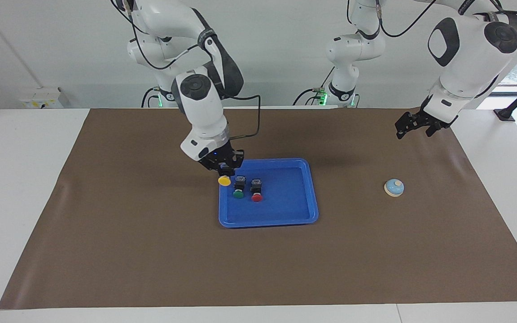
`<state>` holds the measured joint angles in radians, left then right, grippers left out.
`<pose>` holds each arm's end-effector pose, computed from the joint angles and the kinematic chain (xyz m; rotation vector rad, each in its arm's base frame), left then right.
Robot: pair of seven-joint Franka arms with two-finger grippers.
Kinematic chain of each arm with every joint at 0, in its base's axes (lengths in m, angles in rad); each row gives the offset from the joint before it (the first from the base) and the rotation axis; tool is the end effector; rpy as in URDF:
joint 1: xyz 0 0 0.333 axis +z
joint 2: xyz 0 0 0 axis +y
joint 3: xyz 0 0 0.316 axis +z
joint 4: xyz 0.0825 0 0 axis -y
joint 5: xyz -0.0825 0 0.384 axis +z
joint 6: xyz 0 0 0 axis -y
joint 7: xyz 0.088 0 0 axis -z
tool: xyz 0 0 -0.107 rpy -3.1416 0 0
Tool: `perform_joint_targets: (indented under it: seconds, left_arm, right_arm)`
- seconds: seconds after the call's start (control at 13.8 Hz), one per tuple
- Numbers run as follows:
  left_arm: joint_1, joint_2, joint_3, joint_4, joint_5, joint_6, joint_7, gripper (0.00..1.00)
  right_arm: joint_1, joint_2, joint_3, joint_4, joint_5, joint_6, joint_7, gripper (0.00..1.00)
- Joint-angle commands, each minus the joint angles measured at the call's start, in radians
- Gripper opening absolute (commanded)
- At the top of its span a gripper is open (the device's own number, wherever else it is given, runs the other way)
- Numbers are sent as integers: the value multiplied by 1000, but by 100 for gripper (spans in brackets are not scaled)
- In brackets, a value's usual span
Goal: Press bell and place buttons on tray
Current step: 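Grasp the yellow button and place it in the tray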
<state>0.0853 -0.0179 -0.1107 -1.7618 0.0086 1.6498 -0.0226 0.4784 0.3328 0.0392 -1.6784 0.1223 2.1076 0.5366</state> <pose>0.5467 -0.0135 0.5507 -3.1254 0.0059 0.1469 0.5735 0.3302 0.4181 -2.9863 0.1185 -0.0337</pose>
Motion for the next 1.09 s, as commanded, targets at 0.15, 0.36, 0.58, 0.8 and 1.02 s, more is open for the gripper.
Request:
perform_joint_targets:
  seconds: [0.15, 0.36, 0.58, 0.8, 1.02]
  left_arm:
    - [2, -11, 0, -1, -1, -7, -4, 100]
    - [2, -11, 2, -1, 1, -7, -4, 100]
    - [2, -11, 2, -1, -1, -7, -5, 100]
    - [2, -11, 0, -1, -1, -7, -5, 100]
    - [2, -11, 0, -1, -1, -7, -5, 100]
  right_arm:
    - [68, 161, -4, 154, 10, 31, 95, 0]
    - [95, 180, -4, 93, 8, 129, 144, 0]
    - [104, 175, -4, 53, 8, 147, 146, 0]
    - [109, 157, -4, -19, 7, 215, 146, 0]
    - [130, 152, -4, -30, 7, 210, 148, 24]
